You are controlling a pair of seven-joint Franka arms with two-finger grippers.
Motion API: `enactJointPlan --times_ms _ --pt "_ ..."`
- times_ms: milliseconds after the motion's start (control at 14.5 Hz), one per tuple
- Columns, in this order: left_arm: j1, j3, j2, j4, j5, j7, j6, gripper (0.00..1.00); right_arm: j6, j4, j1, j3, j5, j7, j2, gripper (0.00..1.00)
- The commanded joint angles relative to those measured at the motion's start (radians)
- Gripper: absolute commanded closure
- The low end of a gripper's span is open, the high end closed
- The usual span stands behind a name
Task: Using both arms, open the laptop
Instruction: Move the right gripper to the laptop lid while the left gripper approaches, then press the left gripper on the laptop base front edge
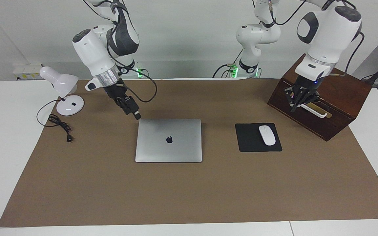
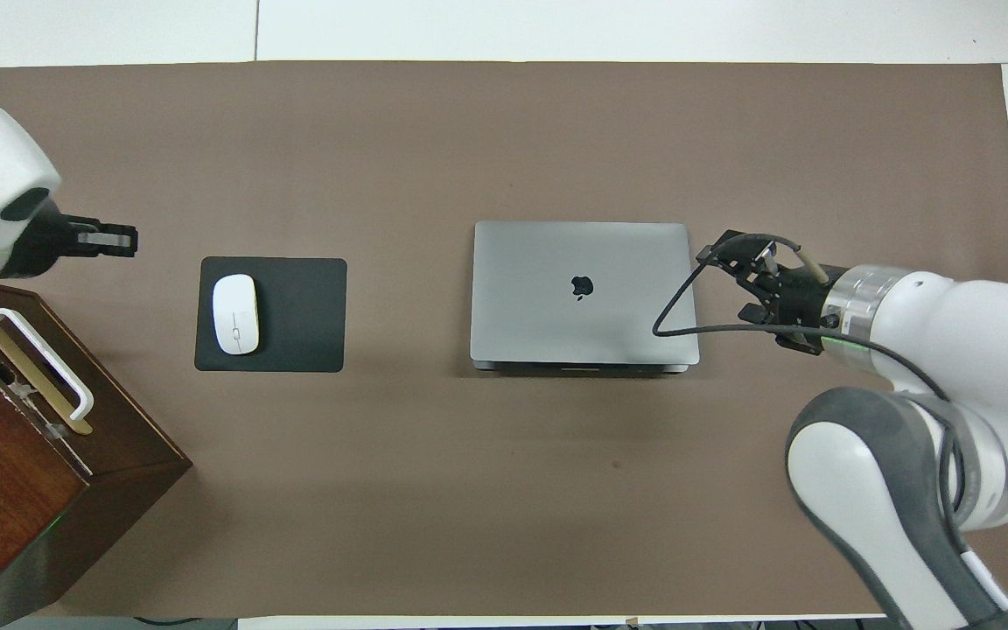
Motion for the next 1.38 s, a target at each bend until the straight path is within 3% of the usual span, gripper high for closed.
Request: enactJointPlan --times_ms 0,275,688,963,1307 --pt "-0.074 0.012 -0.14 -0.269 -0.019 0.019 0.233 1.0 0.092 -0.135 0.067 -0.002 0.102 0.019 -0.083 0.0" --pt "-0.18 0.013 -0.237 -0.498 -0.021 0.015 0.49 1.0 0.165 -0.183 0.118 0.001 0.165 0.128 -0.094 0.0" --pt "-0.295 0.013 -0.286 -0.664 -0.022 -0.028 0.735 1.0 0.342 -0.271 0.208 0.004 0.418 0.165 -0.071 0.0" --pt "-0.381 0.013 -0.262 -0.768 -0.022 -0.103 0.939 1.0 0.354 -0.291 0.215 0.004 0.479 0.165 -0.06 0.0" --pt "-0.477 0.013 -0.124 -0.833 -0.024 -0.174 1.202 1.0 0.45 -0.3 0.277 0.004 0.577 0.133 0.001 0.0"
